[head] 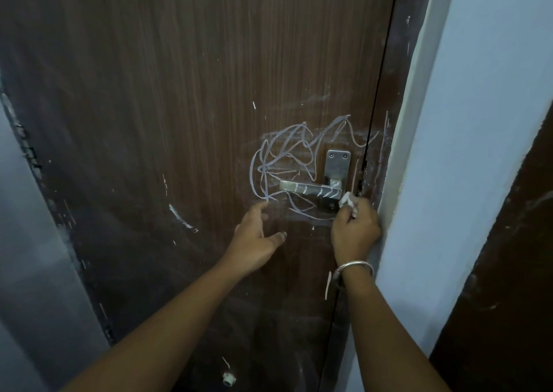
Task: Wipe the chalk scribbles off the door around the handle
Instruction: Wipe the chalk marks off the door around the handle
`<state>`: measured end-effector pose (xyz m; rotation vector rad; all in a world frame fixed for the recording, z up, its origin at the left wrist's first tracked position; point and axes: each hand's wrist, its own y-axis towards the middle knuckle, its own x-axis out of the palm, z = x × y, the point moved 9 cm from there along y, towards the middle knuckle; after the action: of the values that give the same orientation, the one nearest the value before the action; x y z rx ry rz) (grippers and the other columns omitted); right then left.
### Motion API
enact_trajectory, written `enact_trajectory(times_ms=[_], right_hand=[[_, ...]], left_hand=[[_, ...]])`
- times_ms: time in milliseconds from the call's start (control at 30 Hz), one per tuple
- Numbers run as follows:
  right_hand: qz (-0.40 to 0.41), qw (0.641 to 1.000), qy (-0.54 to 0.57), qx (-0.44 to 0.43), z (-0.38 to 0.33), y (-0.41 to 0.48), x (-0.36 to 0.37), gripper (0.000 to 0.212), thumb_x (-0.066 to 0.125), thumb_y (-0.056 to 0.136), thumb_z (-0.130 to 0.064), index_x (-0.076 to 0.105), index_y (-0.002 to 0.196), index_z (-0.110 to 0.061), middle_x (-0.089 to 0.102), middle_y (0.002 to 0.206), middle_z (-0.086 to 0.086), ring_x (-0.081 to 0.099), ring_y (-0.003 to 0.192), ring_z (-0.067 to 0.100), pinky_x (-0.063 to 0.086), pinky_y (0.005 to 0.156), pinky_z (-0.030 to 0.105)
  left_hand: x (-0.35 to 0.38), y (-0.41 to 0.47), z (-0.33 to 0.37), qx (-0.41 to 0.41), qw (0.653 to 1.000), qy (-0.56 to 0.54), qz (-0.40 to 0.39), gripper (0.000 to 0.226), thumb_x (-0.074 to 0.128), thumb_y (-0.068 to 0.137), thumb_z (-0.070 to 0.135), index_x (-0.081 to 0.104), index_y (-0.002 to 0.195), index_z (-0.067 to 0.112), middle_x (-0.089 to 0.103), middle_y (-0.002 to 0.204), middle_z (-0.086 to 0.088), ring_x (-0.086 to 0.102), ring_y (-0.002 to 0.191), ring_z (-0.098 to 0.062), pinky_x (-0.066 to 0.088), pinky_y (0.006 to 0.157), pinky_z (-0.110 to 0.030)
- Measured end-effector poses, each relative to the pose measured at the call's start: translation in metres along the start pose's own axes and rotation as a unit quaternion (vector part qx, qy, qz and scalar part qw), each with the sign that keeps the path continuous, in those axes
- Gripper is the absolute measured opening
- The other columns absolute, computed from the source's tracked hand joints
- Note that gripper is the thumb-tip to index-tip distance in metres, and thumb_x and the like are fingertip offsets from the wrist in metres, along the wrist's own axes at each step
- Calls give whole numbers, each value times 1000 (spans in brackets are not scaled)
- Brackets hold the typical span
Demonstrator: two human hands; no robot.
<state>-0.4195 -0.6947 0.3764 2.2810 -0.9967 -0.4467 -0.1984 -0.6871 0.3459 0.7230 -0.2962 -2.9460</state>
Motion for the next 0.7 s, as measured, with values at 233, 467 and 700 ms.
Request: enact_trajectory(times_ms=[233, 467, 700], right_hand=[[-96, 994, -56, -12, 3, 9, 5, 11, 58, 89, -14, 61, 97, -7, 66, 88, 15, 63, 80, 31, 48, 66, 27], [-44, 995, -28, -86, -50, 31, -15, 16, 59, 86, -4, 69, 98, -7, 57, 106, 13, 48, 82, 13, 31, 69, -1], [-234, 919, -237, -211, -88, 47, 26, 25, 55, 83, 6, 72, 98, -6, 64, 98, 17, 61, 86, 32, 46, 72, 29]], left_hand=[[6, 1, 10, 13, 1000, 6, 8, 71, 67, 84, 23, 26, 143, 23, 44, 134, -1, 37, 128, -22, 36, 106, -42], [7, 1, 15, 23, 1000, 7, 19, 72, 68, 83, 23, 27, 142, 23, 44, 135, -3, 38, 128, -22, 35, 107, -45], [-1, -1, 10, 22, 999, 13, 21, 70, 69, 82, 22, 29, 140, 23, 45, 128, 0, 40, 123, -21, 38, 104, -43]])
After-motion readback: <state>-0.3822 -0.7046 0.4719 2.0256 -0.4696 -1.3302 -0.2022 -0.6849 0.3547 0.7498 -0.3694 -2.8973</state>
